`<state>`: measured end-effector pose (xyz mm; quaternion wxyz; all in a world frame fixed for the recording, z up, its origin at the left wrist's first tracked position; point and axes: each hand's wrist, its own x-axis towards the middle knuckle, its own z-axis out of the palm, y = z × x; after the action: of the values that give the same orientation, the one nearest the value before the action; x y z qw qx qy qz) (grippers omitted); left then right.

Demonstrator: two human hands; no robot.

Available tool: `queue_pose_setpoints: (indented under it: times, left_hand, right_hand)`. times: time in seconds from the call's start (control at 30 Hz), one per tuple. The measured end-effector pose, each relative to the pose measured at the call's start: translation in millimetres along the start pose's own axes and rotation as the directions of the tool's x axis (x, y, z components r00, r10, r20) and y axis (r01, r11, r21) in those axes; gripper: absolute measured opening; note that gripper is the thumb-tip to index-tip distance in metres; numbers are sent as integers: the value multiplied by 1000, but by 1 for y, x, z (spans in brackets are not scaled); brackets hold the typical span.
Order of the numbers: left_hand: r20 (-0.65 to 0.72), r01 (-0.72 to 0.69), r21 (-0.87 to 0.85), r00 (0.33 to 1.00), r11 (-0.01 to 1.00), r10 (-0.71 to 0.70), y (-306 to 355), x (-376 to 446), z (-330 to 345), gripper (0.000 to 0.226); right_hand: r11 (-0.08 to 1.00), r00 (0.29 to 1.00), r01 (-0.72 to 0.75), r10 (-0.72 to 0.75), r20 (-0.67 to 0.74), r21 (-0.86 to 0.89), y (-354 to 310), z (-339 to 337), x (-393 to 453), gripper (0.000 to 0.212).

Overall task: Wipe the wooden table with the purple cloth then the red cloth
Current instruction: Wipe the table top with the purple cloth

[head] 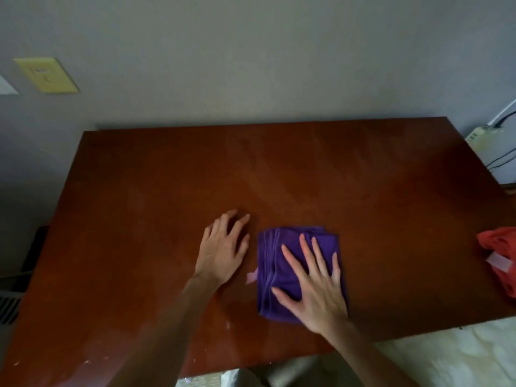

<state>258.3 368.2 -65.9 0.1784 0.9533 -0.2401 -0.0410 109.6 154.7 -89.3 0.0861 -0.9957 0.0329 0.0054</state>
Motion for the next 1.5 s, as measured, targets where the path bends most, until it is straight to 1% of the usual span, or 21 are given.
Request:
queue_pose_setpoints:
  times: [0.13,0.23,0.33,0.43,0.5,0.57,0.7,0.8,0.87,0.93,1.0,1.07,1.13,1.2,1.27,1.33,1.43,1.5]
  left_hand:
    - [-20,58,-14,998,998,-58,-8,30,12,52]
    - [-35,88,39,996,995,-87,-3,38,23,59]
    - [-31,62,95,998,994,-59,-1,34,27,66]
    - [-15,61,126,998,990,-60,0,33,29,67]
    - [-17,55,135,998,989,-53,1,33,30,66]
    - [-19,42,139,999,989,-39,1,33,28,66]
    - [-15,52,116,999,992,-51,3,33,23,66]
    - [17,44,70,999,997,-46,2,33,17,77]
    - [78,43,19,996,999,-45,0,34,12,95]
    - [154,69,-86,986,994,-56,-3,38,5,114]
    - [237,117,-180,969,977,-72,-5,42,-3,128]
    - [313,120,-174,948,977,-61,-6,45,-8,136]
    - [358,100,-106,932,989,-56,-6,47,-10,141]
    - [382,86,-42,922,995,-64,-6,47,-9,142]
    - [399,76,-25,915,997,-60,-6,48,-7,142]
    - [402,79,-20,913,997,-64,-6,47,-7,142]
    - [409,78,-12,910,997,-66,-5,47,-7,136]
    - [342,80,-7,937,997,-73,-4,46,-2,125]
  right_hand:
    - [1000,1000,25,-25,3,18,21,-7,106,89]
    - [998,999,-51,51,7,23,39,-15,205,90]
    - [993,993,-117,117,9,25,52,-22,291,90]
    - [983,984,-178,179,-7,45,55,-25,349,84]
    - [975,976,-217,217,3,55,54,-28,370,84]
    - [972,973,-230,229,15,52,53,-28,376,87]
    - [979,980,-199,198,21,33,47,-30,360,98]
    - [986,986,-162,161,33,28,39,-35,326,112]
    - [994,993,-107,107,56,-2,36,-36,284,117]
    - [998,994,-66,67,87,-19,34,-30,221,111]
    - [999,996,-7,11,90,-48,29,-23,141,105]
    - [997,996,57,-53,75,-53,20,-13,67,103]
    - [995,994,84,-80,68,-56,16,-7,32,103]
    - [994,994,96,-93,63,-43,15,-6,37,102]
    - [990,988,143,-142,58,-18,14,-10,69,101]
    - [986,983,167,-166,76,-1,13,-12,123,100]
    - [991,987,136,-137,81,15,4,-15,230,102]
    - [993,990,114,-115,75,24,-3,-17,294,103]
